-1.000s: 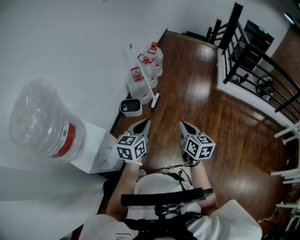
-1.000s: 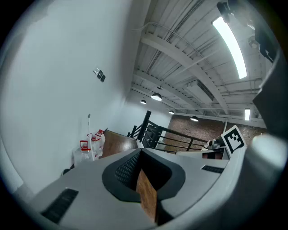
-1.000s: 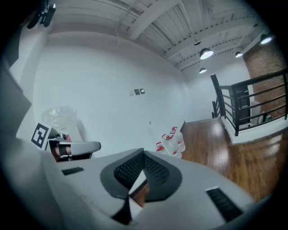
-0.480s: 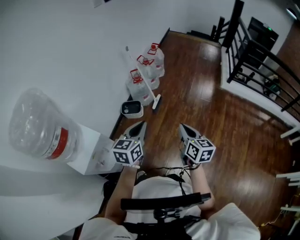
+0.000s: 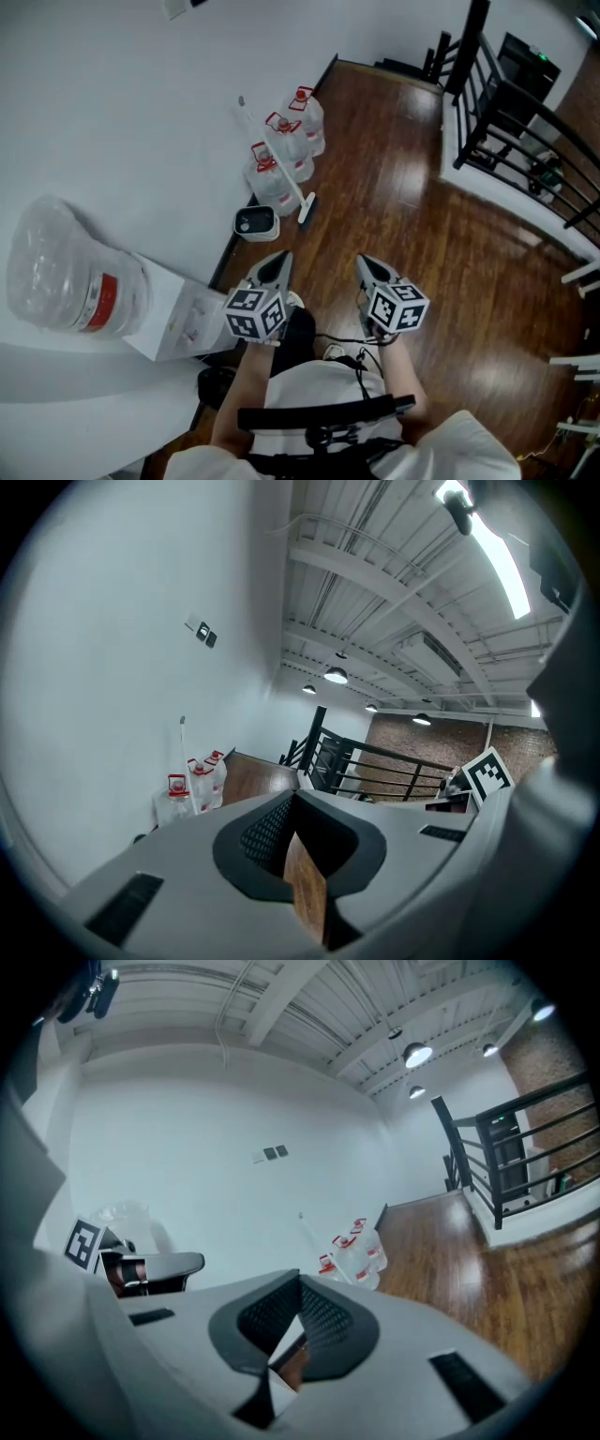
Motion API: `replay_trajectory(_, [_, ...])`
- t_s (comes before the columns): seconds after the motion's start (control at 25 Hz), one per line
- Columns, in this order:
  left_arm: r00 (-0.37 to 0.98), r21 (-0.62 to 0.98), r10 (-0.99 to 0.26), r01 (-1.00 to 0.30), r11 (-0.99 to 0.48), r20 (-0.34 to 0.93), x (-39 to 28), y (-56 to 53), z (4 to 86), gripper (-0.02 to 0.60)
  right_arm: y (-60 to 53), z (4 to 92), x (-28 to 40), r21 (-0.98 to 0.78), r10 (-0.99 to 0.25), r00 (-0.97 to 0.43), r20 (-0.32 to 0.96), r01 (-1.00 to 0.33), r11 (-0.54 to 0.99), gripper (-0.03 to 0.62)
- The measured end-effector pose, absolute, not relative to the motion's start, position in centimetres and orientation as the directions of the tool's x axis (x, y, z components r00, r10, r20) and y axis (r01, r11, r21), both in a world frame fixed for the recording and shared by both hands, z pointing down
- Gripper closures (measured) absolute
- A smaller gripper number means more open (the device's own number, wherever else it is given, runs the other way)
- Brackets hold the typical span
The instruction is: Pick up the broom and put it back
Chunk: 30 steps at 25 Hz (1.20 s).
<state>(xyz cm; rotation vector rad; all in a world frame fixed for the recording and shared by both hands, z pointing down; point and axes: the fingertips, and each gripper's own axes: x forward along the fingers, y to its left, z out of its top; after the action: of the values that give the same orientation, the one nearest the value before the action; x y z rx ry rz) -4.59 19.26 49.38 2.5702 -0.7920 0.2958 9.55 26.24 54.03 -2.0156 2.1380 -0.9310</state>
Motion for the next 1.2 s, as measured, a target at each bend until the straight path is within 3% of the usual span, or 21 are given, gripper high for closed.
replay_trajectory(0.44, [0.818, 0.385, -0.49, -0.575, -0.722, 0.302, 1.0, 4.1, 51.4, 0.595, 12.0, 56.1, 14.7, -0.423, -0.897, -0.156, 0.413, -0.906, -0.037, 0.582])
replay_trajectory(0.84, [0.816, 0.405, -0.495, -0.578, -0.709, 0.298, 2.2, -10.7, 51.0, 0.595, -3.3, 55.8, 17.1, -0.417, -0.895, -0.148, 0.421, -0.908, -0.046, 0.582])
replay_trajectory(1.2, [0.769, 0.416, -0.559, -0.639, -0.648, 0.311, 5.6, -16.9, 51.3, 0.595, -10.1, 55.9, 19.3, -0.417, -0.868, -0.255, 0.427, -0.907, 0.061, 0.582])
